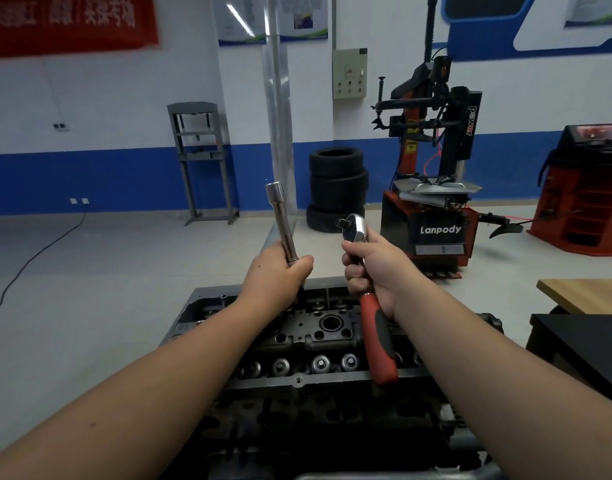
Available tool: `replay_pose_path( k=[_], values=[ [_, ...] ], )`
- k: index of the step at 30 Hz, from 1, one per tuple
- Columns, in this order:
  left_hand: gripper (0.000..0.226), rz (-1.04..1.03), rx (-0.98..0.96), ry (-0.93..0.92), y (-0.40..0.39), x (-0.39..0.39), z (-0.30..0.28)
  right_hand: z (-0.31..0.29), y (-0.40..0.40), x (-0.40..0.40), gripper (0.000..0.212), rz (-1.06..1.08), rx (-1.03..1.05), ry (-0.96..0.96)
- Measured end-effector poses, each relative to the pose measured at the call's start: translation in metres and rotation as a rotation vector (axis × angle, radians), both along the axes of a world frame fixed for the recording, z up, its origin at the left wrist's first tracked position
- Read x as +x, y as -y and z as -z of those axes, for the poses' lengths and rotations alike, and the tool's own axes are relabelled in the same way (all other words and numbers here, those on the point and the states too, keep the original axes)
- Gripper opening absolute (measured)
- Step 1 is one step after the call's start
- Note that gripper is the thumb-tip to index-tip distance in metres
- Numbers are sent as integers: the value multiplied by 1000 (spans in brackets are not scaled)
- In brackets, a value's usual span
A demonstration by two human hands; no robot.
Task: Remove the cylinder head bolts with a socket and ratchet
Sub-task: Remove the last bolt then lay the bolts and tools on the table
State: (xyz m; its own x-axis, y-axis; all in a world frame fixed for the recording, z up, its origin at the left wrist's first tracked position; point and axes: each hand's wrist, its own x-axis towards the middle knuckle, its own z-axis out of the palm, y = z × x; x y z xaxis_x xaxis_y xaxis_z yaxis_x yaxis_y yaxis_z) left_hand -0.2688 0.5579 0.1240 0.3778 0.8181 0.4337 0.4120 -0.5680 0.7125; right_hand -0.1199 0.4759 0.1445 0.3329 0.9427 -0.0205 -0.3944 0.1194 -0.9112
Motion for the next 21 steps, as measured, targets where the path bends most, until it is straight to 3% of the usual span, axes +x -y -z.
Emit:
replay_pose_path(
  k=[5, 12, 15, 21],
  values=[
    [20, 10, 62, -78, -1, -1, -1, 2, -1, 1, 30, -1, 5, -8],
    [25, 8, 13, 0, -3, -4, 4, 1, -1, 3, 28, 7, 22, -18],
    [27, 26, 84, -64, 1, -4, 5, 2, -1, 2, 25, 11, 24, -8],
    [27, -20, 30, -126, 1, -1, -3, 2, 0, 0, 22, 11, 13, -11]
  ],
)
